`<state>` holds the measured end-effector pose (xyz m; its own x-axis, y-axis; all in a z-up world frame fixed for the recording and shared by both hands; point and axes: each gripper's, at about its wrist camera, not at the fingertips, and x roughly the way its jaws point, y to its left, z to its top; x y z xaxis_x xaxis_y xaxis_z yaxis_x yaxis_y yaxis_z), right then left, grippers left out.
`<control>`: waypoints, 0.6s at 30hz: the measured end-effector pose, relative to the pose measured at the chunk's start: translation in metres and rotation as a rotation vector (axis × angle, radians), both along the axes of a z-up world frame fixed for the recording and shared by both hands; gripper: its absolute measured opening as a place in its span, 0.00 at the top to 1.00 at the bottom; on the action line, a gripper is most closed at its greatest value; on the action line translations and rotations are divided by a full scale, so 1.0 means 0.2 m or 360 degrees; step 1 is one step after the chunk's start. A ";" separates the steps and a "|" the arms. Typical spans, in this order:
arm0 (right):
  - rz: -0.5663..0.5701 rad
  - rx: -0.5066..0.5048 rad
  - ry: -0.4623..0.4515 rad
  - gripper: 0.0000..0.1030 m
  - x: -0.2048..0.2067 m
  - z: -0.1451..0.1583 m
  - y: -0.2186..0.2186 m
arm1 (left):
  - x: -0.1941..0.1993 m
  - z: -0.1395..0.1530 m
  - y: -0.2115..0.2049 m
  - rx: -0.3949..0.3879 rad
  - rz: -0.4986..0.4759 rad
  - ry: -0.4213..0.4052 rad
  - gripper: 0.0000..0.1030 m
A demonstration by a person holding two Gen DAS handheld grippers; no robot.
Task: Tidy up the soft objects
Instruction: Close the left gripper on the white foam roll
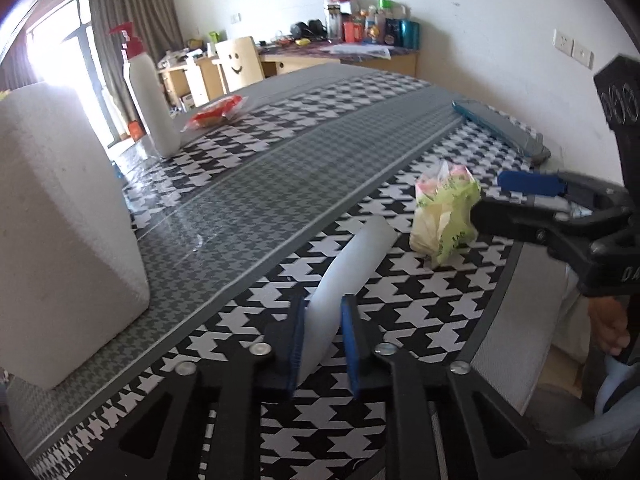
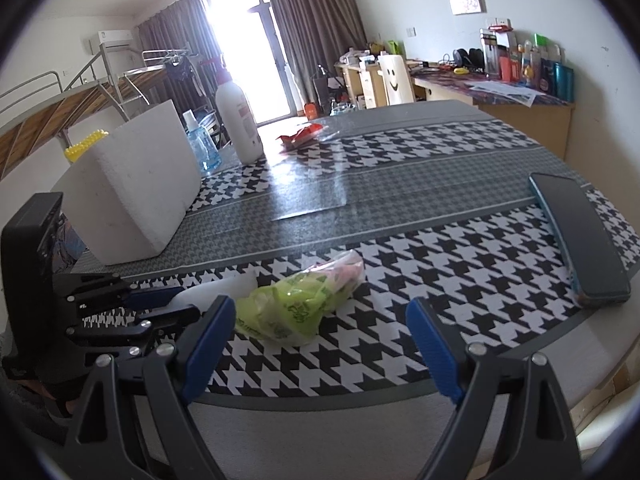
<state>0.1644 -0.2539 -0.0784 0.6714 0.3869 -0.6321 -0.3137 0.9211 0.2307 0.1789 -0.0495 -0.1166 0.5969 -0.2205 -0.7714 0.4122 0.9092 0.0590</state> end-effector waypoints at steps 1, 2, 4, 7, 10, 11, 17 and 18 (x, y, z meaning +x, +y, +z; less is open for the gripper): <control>0.0002 -0.0003 0.0006 0.12 0.01 0.00 0.01 | 0.00 0.00 0.01 -0.0013 -0.0002 0.0000 0.87; 0.0006 -0.0002 0.0012 0.12 0.01 -0.01 0.01 | -0.01 0.01 0.02 -0.0032 -0.0005 -0.0007 0.90; 0.0011 0.0003 0.0022 0.12 0.02 -0.01 0.02 | -0.04 0.01 0.03 -0.0054 -0.0001 -0.0014 0.90; 0.0022 0.0011 0.0048 0.12 0.03 -0.02 0.03 | -0.06 0.04 0.06 -0.0124 0.0011 -0.0034 0.91; 0.0029 0.0021 0.0061 0.12 0.04 -0.02 0.04 | -0.09 0.07 0.09 -0.0193 0.0039 -0.0062 0.91; 0.0027 0.0018 0.0067 0.12 0.05 -0.03 0.05 | -0.10 0.08 0.10 -0.0209 0.0046 -0.0073 0.91; -0.0001 0.0049 0.0115 0.19 0.09 -0.05 0.07 | -0.14 0.10 0.12 -0.0250 0.0071 -0.0115 0.91; 0.0002 0.0046 0.0126 0.24 0.09 -0.06 0.07 | -0.14 0.10 0.12 -0.0256 0.0073 -0.0116 0.91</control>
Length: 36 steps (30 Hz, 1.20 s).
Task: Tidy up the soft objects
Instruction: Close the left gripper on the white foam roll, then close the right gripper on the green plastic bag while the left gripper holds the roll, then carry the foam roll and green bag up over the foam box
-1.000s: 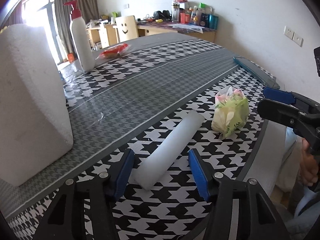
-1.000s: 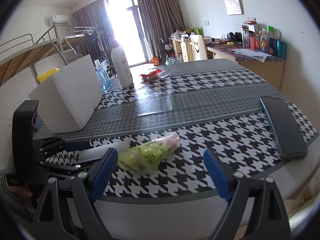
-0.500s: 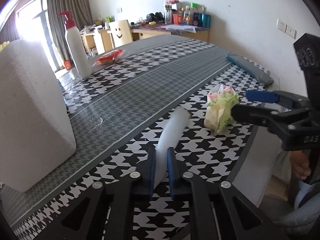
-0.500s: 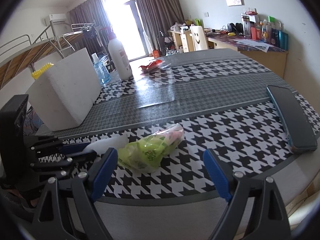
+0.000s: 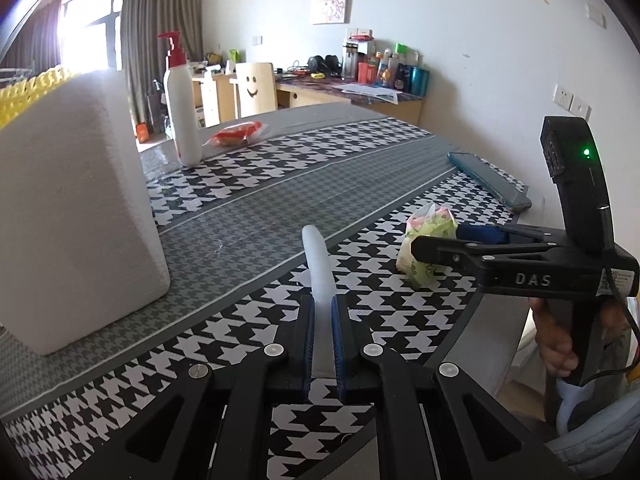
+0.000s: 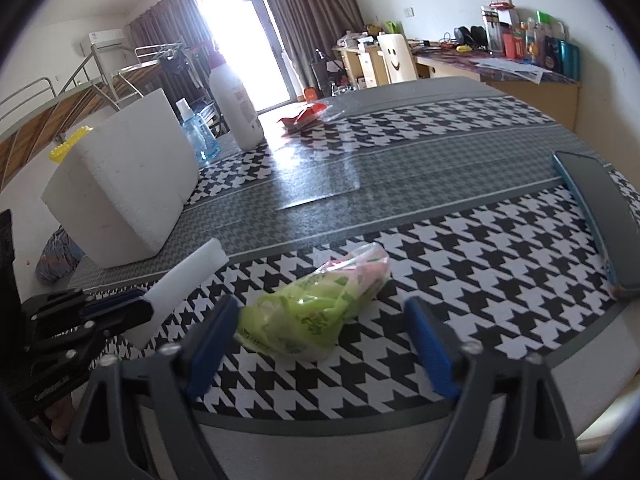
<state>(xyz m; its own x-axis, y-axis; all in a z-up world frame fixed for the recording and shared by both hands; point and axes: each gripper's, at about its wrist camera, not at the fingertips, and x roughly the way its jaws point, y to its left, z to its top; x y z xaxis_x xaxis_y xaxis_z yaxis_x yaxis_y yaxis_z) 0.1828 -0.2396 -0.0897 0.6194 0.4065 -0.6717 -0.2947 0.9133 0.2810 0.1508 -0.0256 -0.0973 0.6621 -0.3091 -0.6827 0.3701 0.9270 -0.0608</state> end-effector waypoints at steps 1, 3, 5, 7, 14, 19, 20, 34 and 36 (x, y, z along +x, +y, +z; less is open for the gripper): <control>-0.0005 -0.0006 -0.0002 0.30 0.00 0.00 0.00 | 0.00 0.00 0.00 -0.0006 -0.0002 -0.0002 0.91; 0.0005 -0.0028 0.0000 0.41 0.00 0.00 0.01 | -0.01 0.00 0.01 -0.0021 -0.0004 -0.0004 0.91; 0.0019 -0.0038 0.0006 0.47 -0.01 0.00 0.03 | -0.01 0.00 0.01 -0.0034 0.0001 -0.0003 0.91; 0.0029 -0.0045 -0.0004 0.61 -0.02 0.01 0.04 | -0.01 0.01 0.01 -0.0037 0.0008 -0.0011 0.91; 0.0067 -0.0057 -0.0054 0.69 -0.05 0.06 0.06 | -0.04 0.05 0.04 -0.0051 0.0045 -0.0067 0.91; 0.0105 -0.0073 -0.0117 0.69 -0.09 0.12 0.10 | -0.06 0.10 0.04 -0.0049 0.0039 -0.0123 0.91; 0.0112 -0.0081 -0.0136 0.69 -0.10 0.14 0.10 | -0.07 0.11 0.04 -0.0048 0.0040 -0.0130 0.91; 0.0192 -0.0118 -0.0265 0.68 -0.16 0.27 0.17 | -0.08 0.22 0.03 -0.0024 0.0072 -0.0237 0.91; 0.0200 -0.0118 -0.0276 0.68 -0.16 0.28 0.17 | -0.09 0.24 0.03 -0.0016 0.0077 -0.0252 0.91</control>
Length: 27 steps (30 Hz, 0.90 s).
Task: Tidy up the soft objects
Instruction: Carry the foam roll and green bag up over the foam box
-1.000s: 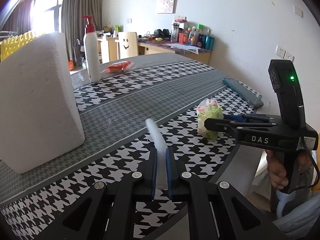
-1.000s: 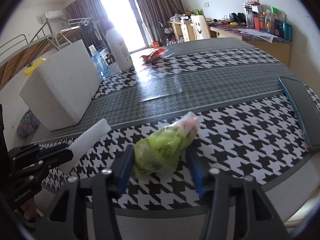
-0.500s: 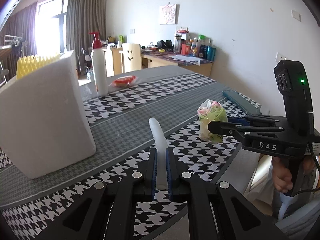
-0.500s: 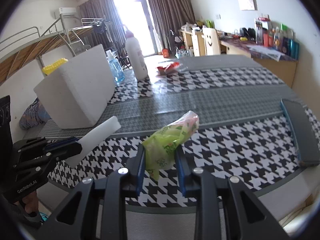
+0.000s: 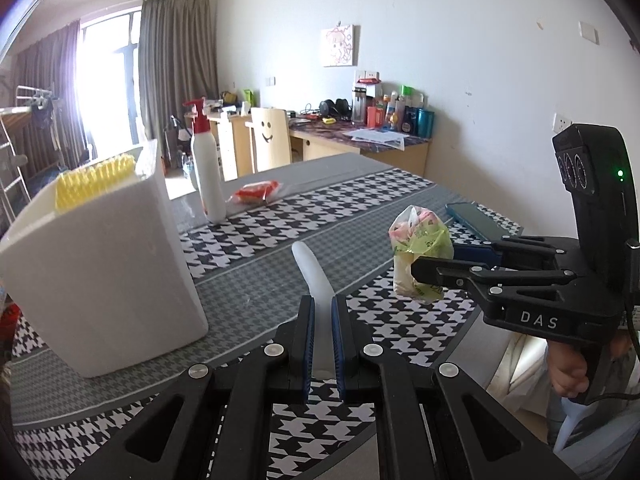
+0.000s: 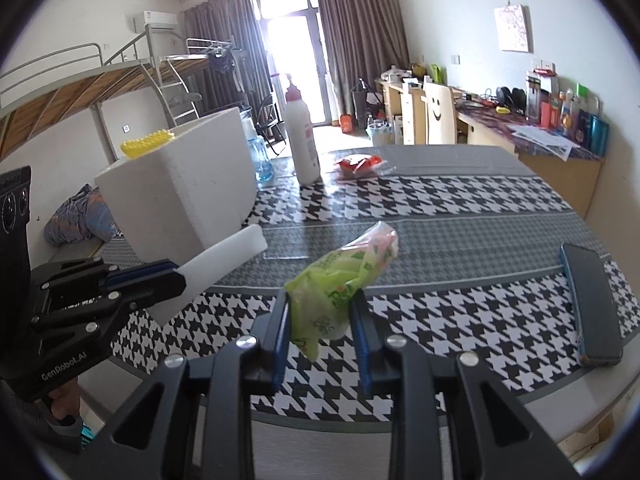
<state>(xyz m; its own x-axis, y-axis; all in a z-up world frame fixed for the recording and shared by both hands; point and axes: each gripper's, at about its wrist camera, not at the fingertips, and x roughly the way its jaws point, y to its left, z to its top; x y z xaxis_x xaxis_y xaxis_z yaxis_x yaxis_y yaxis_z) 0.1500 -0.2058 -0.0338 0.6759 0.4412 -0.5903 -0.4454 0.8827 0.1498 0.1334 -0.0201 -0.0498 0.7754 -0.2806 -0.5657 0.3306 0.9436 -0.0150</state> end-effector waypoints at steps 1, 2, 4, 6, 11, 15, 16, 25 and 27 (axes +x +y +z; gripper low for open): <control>0.0005 -0.0002 -0.0006 0.69 0.00 0.01 0.00 | 0.00 0.01 0.00 0.0003 0.0000 -0.0008 0.91; 0.0007 -0.0007 -0.0014 0.69 0.00 0.01 0.00 | 0.00 0.02 -0.01 0.0006 -0.0002 -0.0015 0.91; 0.0010 -0.0007 -0.0026 0.69 0.00 0.03 0.01 | -0.01 0.03 -0.01 0.0016 0.0001 -0.0032 0.91; 0.0012 -0.0011 -0.0041 0.68 0.01 0.04 0.01 | -0.02 0.05 -0.01 0.0023 0.0000 -0.0055 0.91; 0.0023 -0.0004 -0.0074 0.68 0.02 0.09 0.01 | -0.04 0.10 -0.02 0.0035 0.0006 -0.0121 0.91; 0.0033 0.0015 -0.0096 0.68 0.02 0.13 0.00 | -0.05 0.16 -0.01 0.0043 0.0026 -0.0175 0.91; 0.0037 0.0020 -0.0103 0.68 0.02 0.14 0.00 | -0.05 0.17 0.00 0.0043 0.0030 -0.0187 0.91; 0.0082 0.0034 -0.0202 0.68 0.01 0.24 0.03 | -0.06 0.27 0.03 0.0050 0.0078 -0.0287 0.91; 0.0094 0.0037 -0.0219 0.68 0.01 0.26 0.05 | -0.06 0.30 0.03 0.0037 0.0099 -0.0311 0.91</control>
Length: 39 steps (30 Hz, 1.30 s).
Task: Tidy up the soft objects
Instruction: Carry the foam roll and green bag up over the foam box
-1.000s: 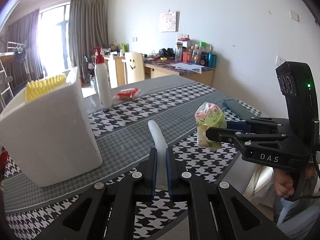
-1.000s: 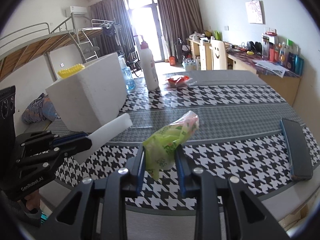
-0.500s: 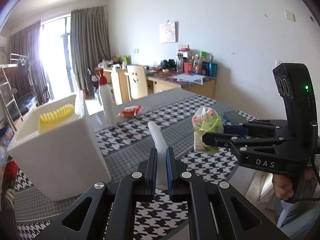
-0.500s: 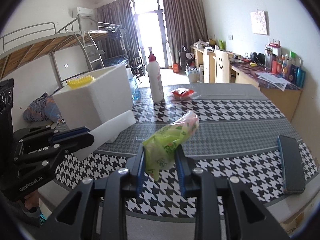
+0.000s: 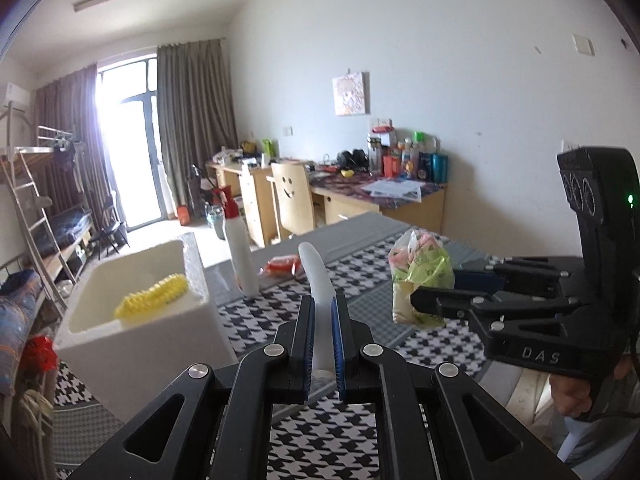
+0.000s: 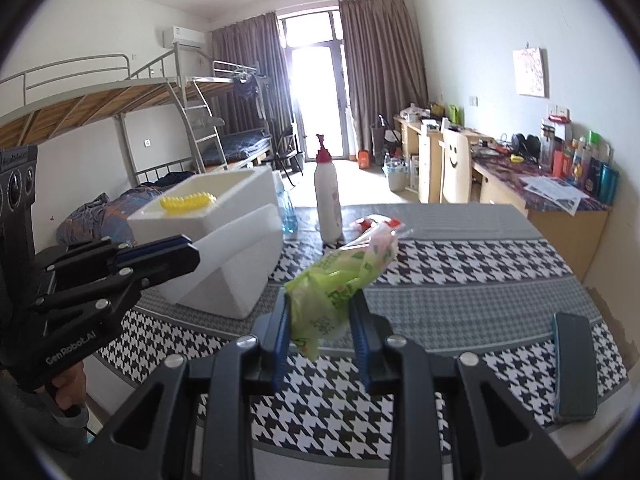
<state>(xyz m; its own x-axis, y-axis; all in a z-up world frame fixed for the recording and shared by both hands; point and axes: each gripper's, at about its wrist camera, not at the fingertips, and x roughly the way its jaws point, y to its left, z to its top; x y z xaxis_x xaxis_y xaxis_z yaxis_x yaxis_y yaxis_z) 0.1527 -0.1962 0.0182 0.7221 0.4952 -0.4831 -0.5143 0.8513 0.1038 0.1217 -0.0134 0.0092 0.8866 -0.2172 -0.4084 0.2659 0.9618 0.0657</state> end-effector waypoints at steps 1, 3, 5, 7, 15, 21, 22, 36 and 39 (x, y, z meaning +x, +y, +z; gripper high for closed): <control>0.0007 -0.0002 -0.0008 0.68 0.00 0.01 0.01 | 0.00 0.01 0.00 0.0001 0.0012 -0.0012 0.91; 0.0019 -0.0004 -0.0021 0.68 0.01 0.02 0.02 | 0.00 0.03 0.01 0.0002 0.0036 -0.0029 0.91; 0.0031 -0.0006 -0.0037 0.68 0.01 0.04 0.04 | 0.00 0.05 0.02 0.0003 0.0050 -0.0042 0.91; 0.0043 0.0001 -0.0052 0.68 0.01 0.05 0.05 | 0.02 0.06 0.02 0.0007 0.0066 -0.0052 0.91; 0.0067 0.0013 -0.0080 0.68 0.04 0.10 0.08 | 0.04 0.13 0.08 -0.0002 0.0140 -0.0122 0.91; 0.0091 0.0020 -0.0095 0.68 0.06 0.12 0.11 | 0.06 0.17 0.13 -0.0007 0.0204 -0.0170 0.91; 0.0097 0.0021 -0.0098 0.68 0.06 0.13 0.12 | 0.06 0.17 0.13 -0.0004 0.0214 -0.0175 0.91; 0.0220 0.0030 -0.0156 0.68 0.07 0.21 0.23 | 0.07 0.23 0.22 -0.0021 0.0357 -0.0247 0.91; 0.0244 0.0027 -0.0156 0.68 0.08 0.22 0.27 | 0.08 0.24 0.26 -0.0029 0.0392 -0.0245 0.91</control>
